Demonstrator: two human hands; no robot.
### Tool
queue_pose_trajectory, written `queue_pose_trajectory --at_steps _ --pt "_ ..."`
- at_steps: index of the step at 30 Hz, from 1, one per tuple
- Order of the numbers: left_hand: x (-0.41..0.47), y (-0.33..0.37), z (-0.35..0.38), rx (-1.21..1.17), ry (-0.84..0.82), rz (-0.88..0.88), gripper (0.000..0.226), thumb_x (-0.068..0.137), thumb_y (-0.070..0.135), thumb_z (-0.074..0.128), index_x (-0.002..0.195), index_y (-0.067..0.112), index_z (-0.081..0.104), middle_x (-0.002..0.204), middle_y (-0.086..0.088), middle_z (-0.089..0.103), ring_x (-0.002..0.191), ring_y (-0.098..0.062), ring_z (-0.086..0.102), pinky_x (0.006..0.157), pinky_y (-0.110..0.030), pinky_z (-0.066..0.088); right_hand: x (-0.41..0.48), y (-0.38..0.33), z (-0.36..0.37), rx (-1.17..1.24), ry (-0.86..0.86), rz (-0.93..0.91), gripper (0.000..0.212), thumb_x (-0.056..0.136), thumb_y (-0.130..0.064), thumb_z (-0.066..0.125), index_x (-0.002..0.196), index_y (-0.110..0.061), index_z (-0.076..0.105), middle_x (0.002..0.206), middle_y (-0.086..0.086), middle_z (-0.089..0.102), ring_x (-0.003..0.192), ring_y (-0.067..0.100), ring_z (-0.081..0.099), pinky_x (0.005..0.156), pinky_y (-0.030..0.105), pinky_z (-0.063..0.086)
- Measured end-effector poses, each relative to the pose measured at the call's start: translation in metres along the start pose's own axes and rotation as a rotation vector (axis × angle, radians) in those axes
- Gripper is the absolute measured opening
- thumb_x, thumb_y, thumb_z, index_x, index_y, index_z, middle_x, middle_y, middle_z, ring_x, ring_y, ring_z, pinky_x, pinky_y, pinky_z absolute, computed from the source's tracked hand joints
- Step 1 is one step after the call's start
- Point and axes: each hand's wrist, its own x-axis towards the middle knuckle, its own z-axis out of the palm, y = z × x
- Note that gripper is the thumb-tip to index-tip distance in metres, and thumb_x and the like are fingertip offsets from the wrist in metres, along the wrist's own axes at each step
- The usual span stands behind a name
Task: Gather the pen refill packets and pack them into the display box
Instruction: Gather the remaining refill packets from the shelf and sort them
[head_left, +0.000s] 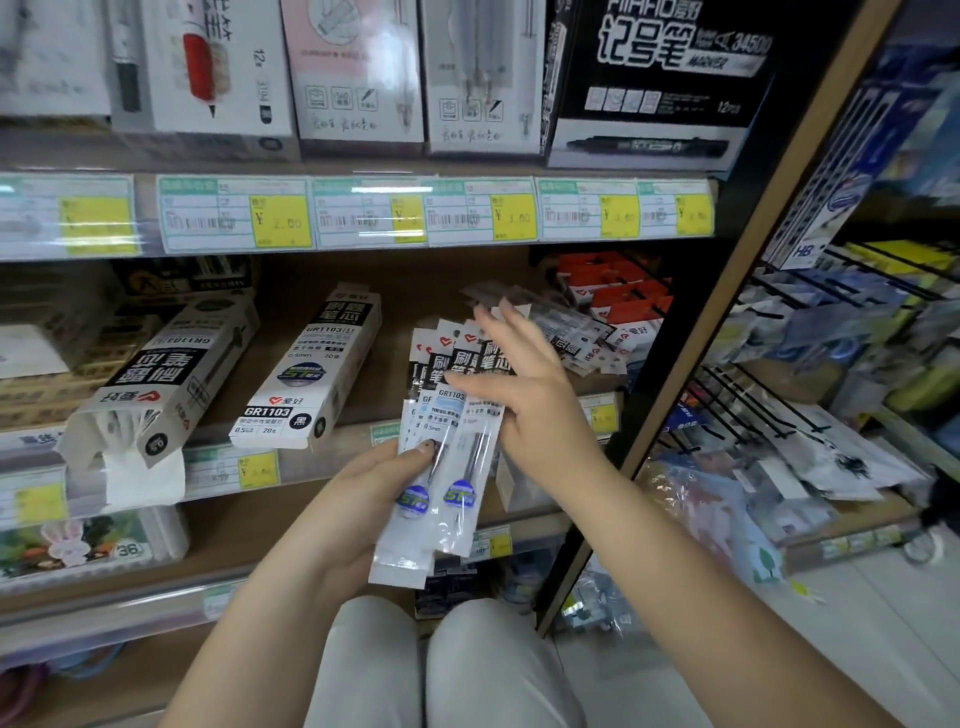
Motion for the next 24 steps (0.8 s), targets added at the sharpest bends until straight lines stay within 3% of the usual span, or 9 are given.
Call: queue_pose_trajectory --at_steps 6,10,12,13,16,17,19,20,24 --pt "-0.010 -0.003 0.010 0.180 -0.153 0.084 0.014 0.093 0.010 0.049 0.095 0.005 0.062 0.063 -0.003 0.068 0.049 -0.011 0.063 0.043 -0.019 0.047 -0.012 0.001 0.004 -0.257 0.079 -0.241 0.061 0.069 0.025 0.053 0.123 -0.004 0.059 0.139 0.024 0.044 0.131 0.034 0.030 0.099 0.052 0.041" --pt "-0.012 -0.006 0.011 0.233 -0.132 0.124 0.012 0.089 0.000 0.055 0.087 0.010 0.061 0.061 0.000 0.067 0.048 -0.009 0.060 0.044 -0.019 0.046 -0.019 -0.007 0.005 -0.267 0.134 -0.150 0.058 0.082 0.008 0.040 0.136 -0.012 0.044 0.148 0.014 0.032 0.138 0.029 0.022 0.115 0.034 0.018" --pt "-0.010 -0.008 0.008 0.263 -0.097 0.159 0.013 0.087 -0.001 0.058 0.086 0.012 0.061 0.061 -0.002 0.066 0.048 -0.011 0.060 0.044 -0.020 0.046 -0.025 -0.014 0.004 0.041 0.142 0.140 0.064 0.085 -0.005 0.034 0.145 -0.026 0.027 0.154 -0.002 0.019 0.143 0.017 0.016 0.117 0.024 0.011" --pt "-0.010 -0.009 0.006 0.277 -0.093 0.180 0.012 0.086 -0.001 0.062 0.088 0.011 0.061 0.063 -0.004 0.066 0.050 -0.012 0.061 0.045 -0.021 0.046 -0.027 -0.020 0.002 0.335 0.116 0.320 0.062 0.086 -0.013 0.036 0.144 -0.032 0.026 0.154 -0.007 0.022 0.141 0.011 0.021 0.116 0.026 0.018" --pt "-0.011 -0.011 0.005 0.274 -0.181 0.216 0.023 0.073 0.007 0.065 0.096 0.011 0.062 0.071 -0.004 0.069 0.058 -0.017 0.066 0.049 -0.022 0.049 -0.033 -0.034 0.002 1.139 -0.074 0.777 0.049 0.079 -0.035 0.053 0.127 -0.028 0.053 0.130 0.004 0.058 0.114 0.020 0.057 0.086 0.042 0.051" --pt "-0.012 -0.012 0.006 0.286 -0.216 0.219 0.027 0.071 0.007 0.062 0.097 0.012 0.063 0.073 -0.004 0.070 0.061 -0.016 0.066 0.051 -0.022 0.050 -0.035 -0.038 0.003 1.206 -0.152 0.831 0.042 0.078 -0.036 0.056 0.118 -0.026 0.062 0.122 0.008 0.064 0.106 0.024 0.061 0.080 0.052 0.052" --pt "-0.013 -0.015 0.006 0.349 -0.246 0.221 0.029 0.070 0.008 0.061 0.098 0.015 0.063 0.079 -0.004 0.071 0.068 -0.015 0.068 0.058 -0.024 0.052 -0.038 -0.046 0.006 1.187 -0.248 0.804 0.027 0.082 -0.029 0.055 0.105 -0.027 0.070 0.114 0.006 0.068 0.108 0.034 0.061 0.088 0.076 0.033" --pt "-0.013 -0.016 0.003 0.402 -0.246 0.230 0.029 0.070 0.012 0.063 0.099 0.016 0.064 0.082 -0.004 0.072 0.073 -0.016 0.069 0.063 -0.027 0.053 -0.038 -0.049 0.007 1.185 -0.261 0.789 0.023 0.085 -0.023 0.054 0.100 -0.023 0.072 0.110 0.006 0.070 0.112 0.038 0.058 0.091 0.077 0.028" --pt "-0.021 -0.014 -0.014 0.733 -0.113 0.483 0.025 0.074 0.042 0.063 0.093 0.027 0.068 0.098 0.007 0.072 0.087 -0.005 0.067 0.074 -0.029 0.051 -0.036 -0.051 0.004 1.310 -0.167 0.794 0.024 0.093 -0.006 0.045 0.086 -0.007 0.067 0.097 0.010 0.072 0.100 0.028 0.066 0.091 0.045 0.050"
